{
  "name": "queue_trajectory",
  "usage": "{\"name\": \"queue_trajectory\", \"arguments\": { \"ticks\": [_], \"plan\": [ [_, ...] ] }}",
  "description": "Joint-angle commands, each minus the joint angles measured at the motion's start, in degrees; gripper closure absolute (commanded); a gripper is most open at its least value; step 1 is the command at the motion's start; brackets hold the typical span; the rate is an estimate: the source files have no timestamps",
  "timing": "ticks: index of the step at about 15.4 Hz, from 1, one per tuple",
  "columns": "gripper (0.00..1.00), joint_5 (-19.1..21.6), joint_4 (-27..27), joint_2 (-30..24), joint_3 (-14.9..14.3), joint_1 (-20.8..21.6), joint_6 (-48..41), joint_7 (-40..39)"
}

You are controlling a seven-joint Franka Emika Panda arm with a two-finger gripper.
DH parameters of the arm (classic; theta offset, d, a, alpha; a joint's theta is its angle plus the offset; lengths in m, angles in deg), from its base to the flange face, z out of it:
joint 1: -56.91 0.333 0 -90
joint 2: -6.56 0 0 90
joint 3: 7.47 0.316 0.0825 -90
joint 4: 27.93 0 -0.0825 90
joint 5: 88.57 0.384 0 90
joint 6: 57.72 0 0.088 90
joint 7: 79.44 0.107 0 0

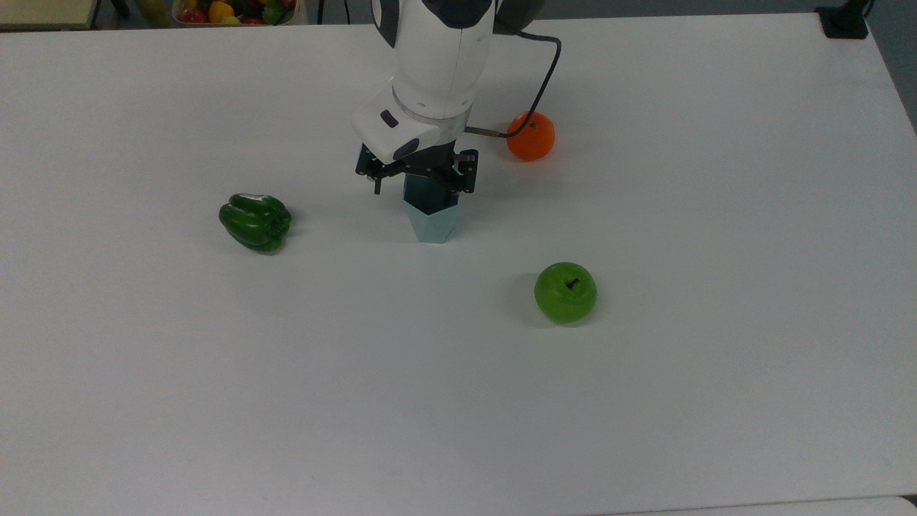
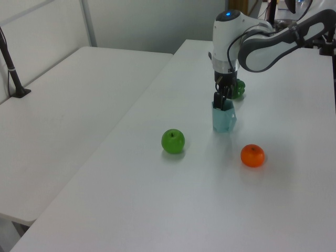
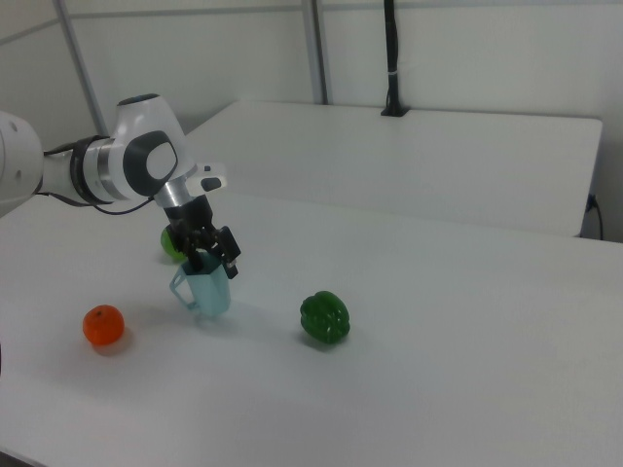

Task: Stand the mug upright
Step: 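Open the gripper and lift it away from the mug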

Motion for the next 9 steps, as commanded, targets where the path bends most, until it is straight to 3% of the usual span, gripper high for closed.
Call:
{"name": "queue_trajectory", "arguments": {
  "ticks": [1, 5, 9],
  "plan": [
    [0.00, 1.93, 0.84, -4.93, -1.47, -0.52, -1.69, -0.99],
    [0.00, 5.80, 0.76, -10.02, -1.47, -2.54, -4.93, -0.99],
    [0.00, 5.80, 0.76, -14.16, -1.47, -4.48, -9.94, -4.67]
  ]
}}
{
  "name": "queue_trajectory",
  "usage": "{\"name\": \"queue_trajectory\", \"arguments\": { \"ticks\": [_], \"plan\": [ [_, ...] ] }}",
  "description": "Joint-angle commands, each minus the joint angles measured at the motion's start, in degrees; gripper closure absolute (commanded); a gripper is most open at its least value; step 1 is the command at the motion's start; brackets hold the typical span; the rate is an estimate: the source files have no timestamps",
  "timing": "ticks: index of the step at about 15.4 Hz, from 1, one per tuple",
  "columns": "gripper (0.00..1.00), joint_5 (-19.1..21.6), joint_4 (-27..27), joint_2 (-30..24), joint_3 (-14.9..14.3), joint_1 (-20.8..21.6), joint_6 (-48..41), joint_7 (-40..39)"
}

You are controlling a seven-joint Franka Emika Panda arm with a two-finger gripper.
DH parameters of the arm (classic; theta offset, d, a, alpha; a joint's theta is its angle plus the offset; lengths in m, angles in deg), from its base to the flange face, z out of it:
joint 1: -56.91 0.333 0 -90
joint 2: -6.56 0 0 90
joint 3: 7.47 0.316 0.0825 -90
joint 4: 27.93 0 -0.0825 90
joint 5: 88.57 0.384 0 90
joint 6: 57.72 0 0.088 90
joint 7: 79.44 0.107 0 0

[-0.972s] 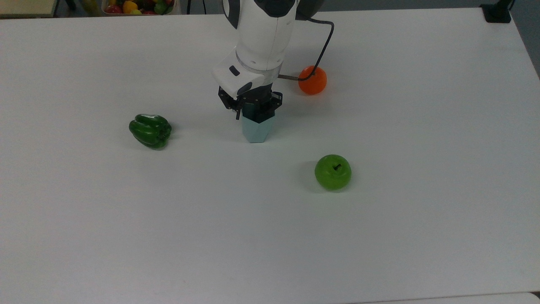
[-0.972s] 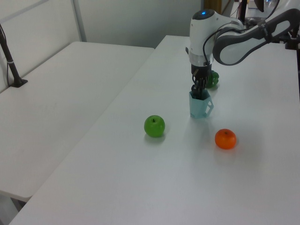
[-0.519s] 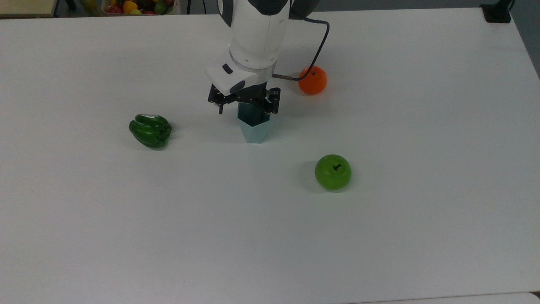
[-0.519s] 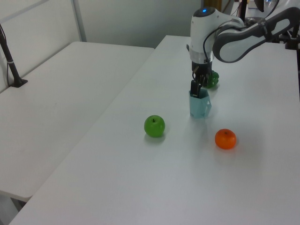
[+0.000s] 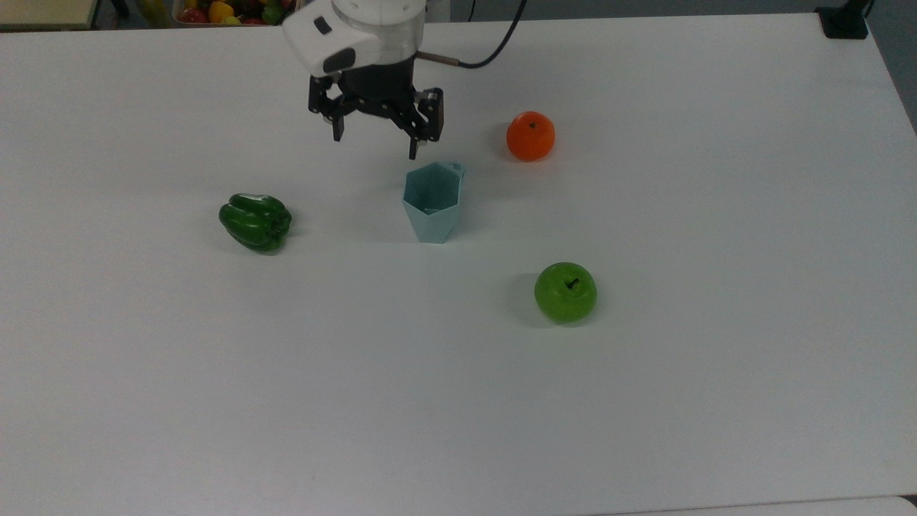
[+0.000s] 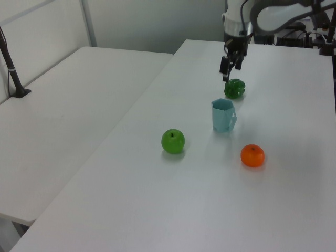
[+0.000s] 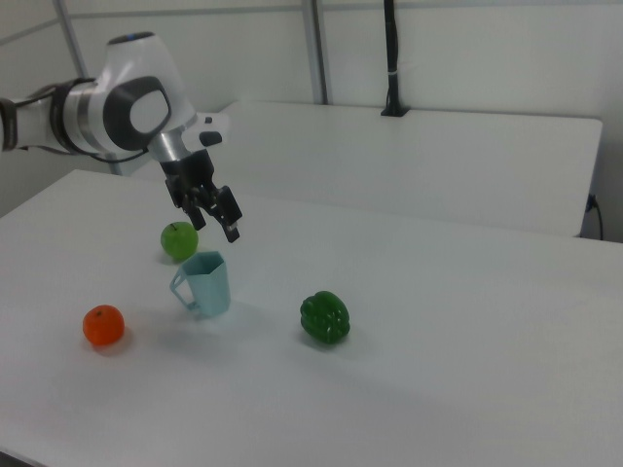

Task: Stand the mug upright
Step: 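Open the gripper and lift it away from the mug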

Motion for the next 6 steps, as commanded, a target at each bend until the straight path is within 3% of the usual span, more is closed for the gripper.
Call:
{"name": "queue_trajectory", "arguments": {
  "ticks": [1, 6],
  "plan": [
    [0.00, 1.55, 1.31, -4.69, -0.16, -1.44, -4.37, -4.03],
    [0.00, 1.64, 1.31, -4.88, -0.16, -1.70, -4.46, -3.59]
  ]
}}
